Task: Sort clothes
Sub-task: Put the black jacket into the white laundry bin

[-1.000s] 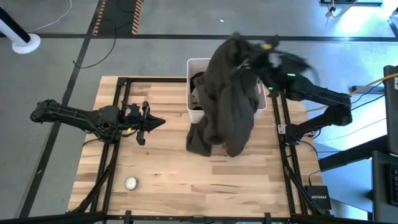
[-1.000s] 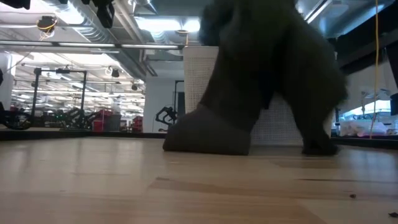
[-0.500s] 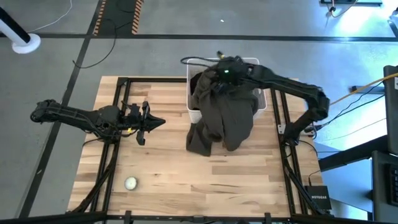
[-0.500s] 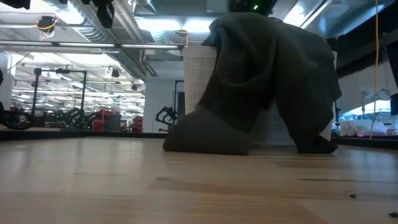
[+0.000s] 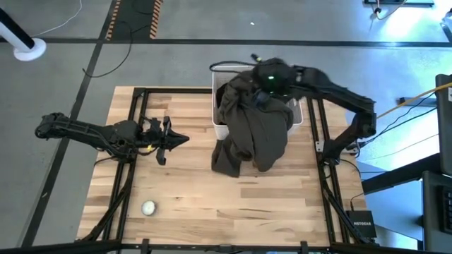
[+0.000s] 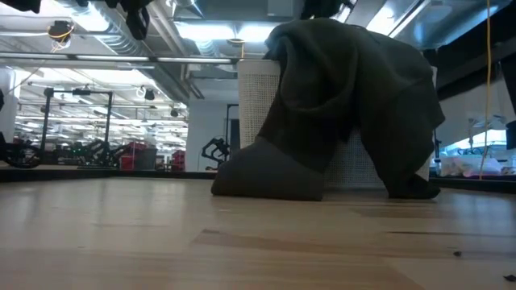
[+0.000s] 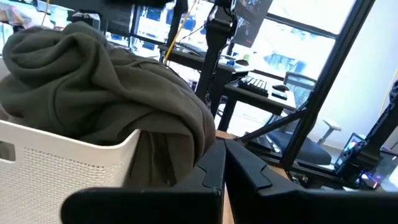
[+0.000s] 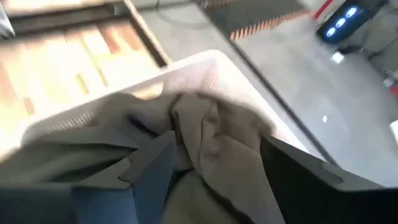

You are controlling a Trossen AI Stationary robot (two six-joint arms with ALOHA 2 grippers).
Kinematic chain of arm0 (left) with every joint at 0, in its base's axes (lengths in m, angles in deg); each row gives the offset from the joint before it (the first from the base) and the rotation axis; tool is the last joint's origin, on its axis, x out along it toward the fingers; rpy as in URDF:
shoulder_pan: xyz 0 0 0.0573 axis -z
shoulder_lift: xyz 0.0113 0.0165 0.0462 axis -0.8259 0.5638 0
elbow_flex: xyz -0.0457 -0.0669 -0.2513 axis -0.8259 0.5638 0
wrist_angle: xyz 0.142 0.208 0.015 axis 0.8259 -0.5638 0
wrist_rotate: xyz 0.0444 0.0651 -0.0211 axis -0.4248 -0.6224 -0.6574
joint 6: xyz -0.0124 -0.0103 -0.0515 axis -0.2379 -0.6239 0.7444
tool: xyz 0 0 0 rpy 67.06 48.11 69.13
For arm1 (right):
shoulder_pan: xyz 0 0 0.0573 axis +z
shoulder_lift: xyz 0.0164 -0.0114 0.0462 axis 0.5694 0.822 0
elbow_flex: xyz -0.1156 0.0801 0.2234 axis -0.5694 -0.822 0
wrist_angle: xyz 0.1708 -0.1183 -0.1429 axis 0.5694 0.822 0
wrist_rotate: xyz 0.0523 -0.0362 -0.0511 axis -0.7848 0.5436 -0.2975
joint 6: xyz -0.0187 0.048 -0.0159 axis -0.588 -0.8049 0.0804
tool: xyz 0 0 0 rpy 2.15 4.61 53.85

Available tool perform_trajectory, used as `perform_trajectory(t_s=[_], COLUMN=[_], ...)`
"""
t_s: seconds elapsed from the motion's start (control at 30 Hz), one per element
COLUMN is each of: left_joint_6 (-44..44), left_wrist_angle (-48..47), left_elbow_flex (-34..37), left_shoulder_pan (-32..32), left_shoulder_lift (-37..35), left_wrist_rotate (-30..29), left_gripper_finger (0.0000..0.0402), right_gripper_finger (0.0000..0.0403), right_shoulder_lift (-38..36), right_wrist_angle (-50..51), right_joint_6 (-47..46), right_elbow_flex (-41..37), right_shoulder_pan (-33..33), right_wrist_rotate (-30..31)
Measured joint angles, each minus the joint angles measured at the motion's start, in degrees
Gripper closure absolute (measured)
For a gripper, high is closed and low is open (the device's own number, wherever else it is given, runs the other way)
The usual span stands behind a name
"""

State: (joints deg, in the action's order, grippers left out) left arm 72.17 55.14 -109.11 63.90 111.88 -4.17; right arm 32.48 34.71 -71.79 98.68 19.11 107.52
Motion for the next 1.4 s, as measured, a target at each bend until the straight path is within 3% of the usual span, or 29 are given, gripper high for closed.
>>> perform_trajectory(t_s=[0.17, 0.37, 0.5, 0.67, 0.8, 0.93, 1.1, 1.23, 1.4], left_joint_6=[-0.2, 1.1, 1.3, 1.5, 1.5, 1.3, 0.9, 0.8, 0.7], left_wrist_angle=[-0.1, -1.4, -1.5, -1.5, -1.5, -1.5, -1.5, -1.4, -1.4], left_elbow_flex=[0.0, 0.0, 0.0, 0.0, 0.0, 0.0, 0.0, 0.0, 0.0], left_shoulder_pan=[0.0, 0.0, 0.0, 0.0, 0.0, 0.0, -0.1, -0.1, -0.1], left_shoulder_lift=[0.7, 1.3, 1.4, 1.3, 1.3, 1.3, 1.3, 1.3, 1.3], left_wrist_rotate=[0.0, 0.0, 0.0, 0.0, 0.0, 0.0, 0.0, -0.4, -1.3], left_gripper_finger=[0.0402, 0.0402, 0.0402, 0.0402, 0.0401, 0.0401, 0.0402, 0.0402, 0.0401], right_gripper_finger=[0.0144, 0.0144, 0.0143, 0.0143, 0.0143, 0.0143, 0.0143, 0.0143, 0.0143], right_shoulder_lift=[-2.8, -5.2, -5.6, -5.7, -5.7, -5.7, -5.7, -5.8, -5.8], right_wrist_angle=[5.6, 16.8, 24.0, 23.7, 23.2, 20.3, 8.7, -2.6, -13.1], right_joint_6=[-5.5, -15.9, -27.3, -41.1, -53.2, -62.6, -69.2, -68.3, -59.0], right_elbow_flex=[8.6, 7.2, -0.7, -16.3, -30.4, -45.7, -59.5, -64.9, -67.2], right_shoulder_pan=[7.0, 21.7, 33.9, 47.1, 53.5, 56.1, 58.0, 56.5, 49.5], right_wrist_rotate=[2.1, 4.7, 13.9, 24.1, 26.3, 24.2, 19.4, 18.3, 18.9])
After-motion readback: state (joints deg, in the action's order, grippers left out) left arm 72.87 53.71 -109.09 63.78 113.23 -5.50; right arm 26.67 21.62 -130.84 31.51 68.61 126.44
